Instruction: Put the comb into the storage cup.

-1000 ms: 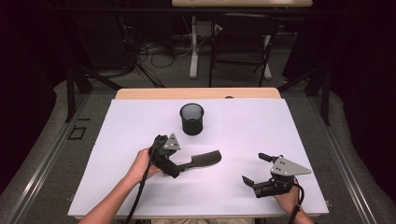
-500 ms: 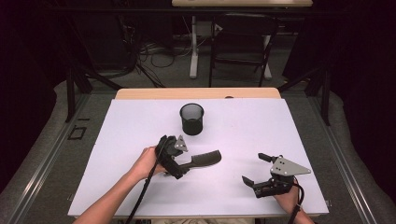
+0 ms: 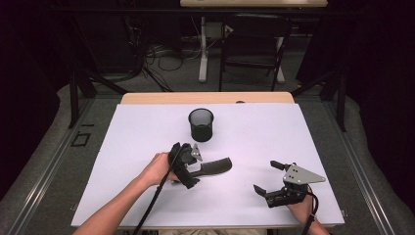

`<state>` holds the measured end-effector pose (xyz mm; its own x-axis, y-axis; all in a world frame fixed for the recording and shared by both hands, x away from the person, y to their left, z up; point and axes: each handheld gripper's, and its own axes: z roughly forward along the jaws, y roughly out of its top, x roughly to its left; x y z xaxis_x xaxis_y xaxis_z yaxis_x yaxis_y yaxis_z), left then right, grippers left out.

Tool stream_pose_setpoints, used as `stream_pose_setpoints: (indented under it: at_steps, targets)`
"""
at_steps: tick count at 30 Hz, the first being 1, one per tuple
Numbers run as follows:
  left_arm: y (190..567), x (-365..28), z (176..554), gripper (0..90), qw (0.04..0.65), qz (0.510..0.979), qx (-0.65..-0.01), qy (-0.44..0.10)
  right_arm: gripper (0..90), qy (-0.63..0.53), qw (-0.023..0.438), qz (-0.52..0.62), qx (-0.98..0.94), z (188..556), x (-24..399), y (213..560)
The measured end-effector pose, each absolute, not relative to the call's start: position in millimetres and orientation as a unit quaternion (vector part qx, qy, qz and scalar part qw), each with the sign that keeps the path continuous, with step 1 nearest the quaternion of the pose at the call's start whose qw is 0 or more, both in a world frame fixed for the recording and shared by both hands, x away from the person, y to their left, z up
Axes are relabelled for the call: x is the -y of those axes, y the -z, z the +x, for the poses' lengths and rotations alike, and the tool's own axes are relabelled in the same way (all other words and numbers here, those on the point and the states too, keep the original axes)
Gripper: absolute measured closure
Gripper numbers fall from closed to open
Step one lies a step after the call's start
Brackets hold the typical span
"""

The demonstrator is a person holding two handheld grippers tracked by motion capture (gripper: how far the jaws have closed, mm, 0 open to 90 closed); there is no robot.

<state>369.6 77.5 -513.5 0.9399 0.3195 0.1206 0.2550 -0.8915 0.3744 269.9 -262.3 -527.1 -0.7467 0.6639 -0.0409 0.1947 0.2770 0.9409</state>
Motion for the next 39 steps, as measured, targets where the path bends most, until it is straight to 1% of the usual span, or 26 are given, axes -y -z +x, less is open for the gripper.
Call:
stream_pose_setpoints:
  at_steps: [2, 4, 6, 7, 11, 15, 21, 24, 34, 37, 38, 39]
  targets:
    - [513, -75, 370, 3.4, 0.173, 0.971, -0.145, -0.085, 0.0, -0.531, 0.22, 0.28, -0.769, 270, 262, 527]
    - [513, -73, 371, 8.3, 0.166, 0.972, -0.141, -0.086, 0.0, -0.533, 0.221, 0.279, -0.767, 270, 262, 528]
    - [512, -71, 371, 15.4, 0.157, 0.975, -0.135, -0.08, 0.0, -0.533, 0.22, 0.279, -0.767, 270, 262, 528]
    - [512, -70, 371, 17.1, 0.153, 0.975, -0.138, -0.084, 0.0, -0.53, 0.22, 0.281, -0.769, 270, 262, 527]
    - [512, -66, 373, 33.2, 0.134, 0.98, -0.128, -0.072, 0.0, -0.531, 0.219, 0.28, -0.769, 270, 262, 527]
    - [513, -62, 375, 44.7, 0.119, 0.984, -0.12, -0.059, 0.0, -0.531, 0.217, 0.279, -0.77, 270, 262, 528]
    - [515, -57, 379, 56.7, 0.102, 0.987, -0.115, -0.036, 0.0, -0.529, 0.216, 0.28, -0.771, 271, 261, 528]
    - [515, -54, 381, 60.6, 0.096, 0.988, -0.116, -0.03, 0.0, -0.527, 0.214, 0.281, -0.773, 270, 261, 528]
    - [521, -48, 385, 67.2, 0.066, 0.992, -0.109, -0.007, 0.0, -0.525, 0.214, 0.28, -0.775, 271, 261, 529]
    - [523, -48, 385, 69.8, 0.066, 0.992, -0.11, -0.016, 0.0, -0.525, 0.214, 0.28, -0.775, 271, 261, 529]
    - [522, -47, 386, 70.6, 0.061, 0.992, -0.11, -0.004, 0.0, -0.523, 0.213, 0.28, -0.776, 271, 261, 529]
    - [523, -47, 387, 70.9, 0.061, 0.992, -0.11, -0.003, 0.0, -0.523, 0.213, 0.28, -0.776, 271, 260, 529]
